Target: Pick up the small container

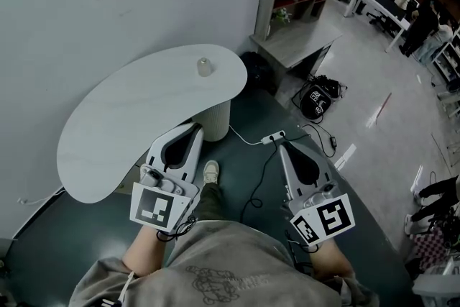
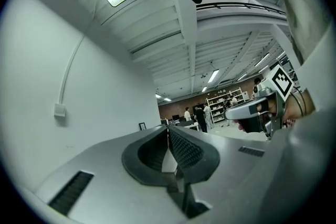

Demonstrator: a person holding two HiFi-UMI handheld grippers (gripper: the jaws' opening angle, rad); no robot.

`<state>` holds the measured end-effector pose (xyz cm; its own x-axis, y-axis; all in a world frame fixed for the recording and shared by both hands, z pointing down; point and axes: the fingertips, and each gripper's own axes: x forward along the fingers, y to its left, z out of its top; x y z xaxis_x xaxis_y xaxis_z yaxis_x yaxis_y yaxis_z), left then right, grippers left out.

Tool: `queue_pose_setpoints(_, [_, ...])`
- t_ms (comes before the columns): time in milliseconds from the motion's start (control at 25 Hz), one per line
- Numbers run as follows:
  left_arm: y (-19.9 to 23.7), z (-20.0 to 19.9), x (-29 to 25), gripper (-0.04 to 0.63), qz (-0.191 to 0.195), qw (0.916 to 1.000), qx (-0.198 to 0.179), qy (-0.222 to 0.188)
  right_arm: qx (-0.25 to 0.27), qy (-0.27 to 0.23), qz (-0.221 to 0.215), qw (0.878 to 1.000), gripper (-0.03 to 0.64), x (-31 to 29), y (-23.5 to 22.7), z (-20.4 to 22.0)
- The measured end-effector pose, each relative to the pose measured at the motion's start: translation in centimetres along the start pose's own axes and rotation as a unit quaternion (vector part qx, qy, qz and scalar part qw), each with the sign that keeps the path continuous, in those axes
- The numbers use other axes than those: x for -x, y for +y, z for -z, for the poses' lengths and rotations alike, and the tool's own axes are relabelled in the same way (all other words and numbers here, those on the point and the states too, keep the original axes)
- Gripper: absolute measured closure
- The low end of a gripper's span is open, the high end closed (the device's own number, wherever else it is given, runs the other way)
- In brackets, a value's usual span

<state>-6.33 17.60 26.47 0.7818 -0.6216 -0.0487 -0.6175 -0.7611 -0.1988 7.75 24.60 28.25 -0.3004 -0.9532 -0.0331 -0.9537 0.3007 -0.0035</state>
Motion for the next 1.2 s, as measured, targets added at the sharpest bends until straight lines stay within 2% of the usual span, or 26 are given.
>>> queue_pose_setpoints(200, [2.5, 0.8, -2.8, 0.577, 0.001, 1.0000, -0.007, 0.006, 0.009, 0.011, 0.006, 1.000, 0.584, -3.2, -2.2, 0.7])
queue_pose_setpoints(360, [5.2, 2.3, -5.3, 0.577, -0.002, 0.9999, 0.004, 0.013, 0.007, 0.023, 0.006, 1.000, 0.584, -6.6, -3.6, 1.5])
queue_pose_setpoints(600, [9.6, 4.1, -10.1, 0.577, 0.013, 0.9995, 0.016, 0.023, 0.003, 0.042, 0.002, 0.999, 0.584, -13.1, -5.6, 2.1])
queue_pose_setpoints(1200, [24.7, 7.9, -20.2, 0.577, 0.020, 0.9985, 0.018, 0.048, -0.021, 0.068, -0.022, 0.997, 0.584, -30.9, -9.6, 2.4])
